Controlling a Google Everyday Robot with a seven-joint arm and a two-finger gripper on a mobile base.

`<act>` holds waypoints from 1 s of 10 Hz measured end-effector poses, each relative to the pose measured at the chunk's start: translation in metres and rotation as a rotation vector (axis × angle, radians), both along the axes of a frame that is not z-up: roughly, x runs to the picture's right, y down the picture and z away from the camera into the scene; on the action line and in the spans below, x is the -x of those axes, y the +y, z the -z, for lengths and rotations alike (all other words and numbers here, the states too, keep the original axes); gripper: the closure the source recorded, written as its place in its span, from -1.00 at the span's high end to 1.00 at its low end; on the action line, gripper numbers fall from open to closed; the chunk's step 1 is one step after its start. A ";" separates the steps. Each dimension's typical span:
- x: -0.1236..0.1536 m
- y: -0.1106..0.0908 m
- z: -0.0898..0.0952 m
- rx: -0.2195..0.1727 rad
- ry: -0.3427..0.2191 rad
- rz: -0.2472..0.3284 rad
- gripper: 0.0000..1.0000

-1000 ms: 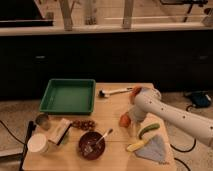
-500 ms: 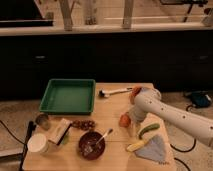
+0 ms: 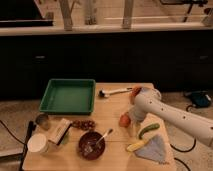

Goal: Place apple in tray

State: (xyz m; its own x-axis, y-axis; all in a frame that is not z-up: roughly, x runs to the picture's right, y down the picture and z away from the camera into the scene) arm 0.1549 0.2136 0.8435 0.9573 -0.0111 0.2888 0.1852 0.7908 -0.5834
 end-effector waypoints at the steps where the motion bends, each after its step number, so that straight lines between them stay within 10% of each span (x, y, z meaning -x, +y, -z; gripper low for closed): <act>1: 0.000 0.000 0.001 -0.002 -0.010 0.003 0.60; 8: 0.016 -0.008 0.006 -0.003 -0.116 0.070 0.58; 10: 0.017 -0.008 0.007 0.002 -0.139 0.085 0.23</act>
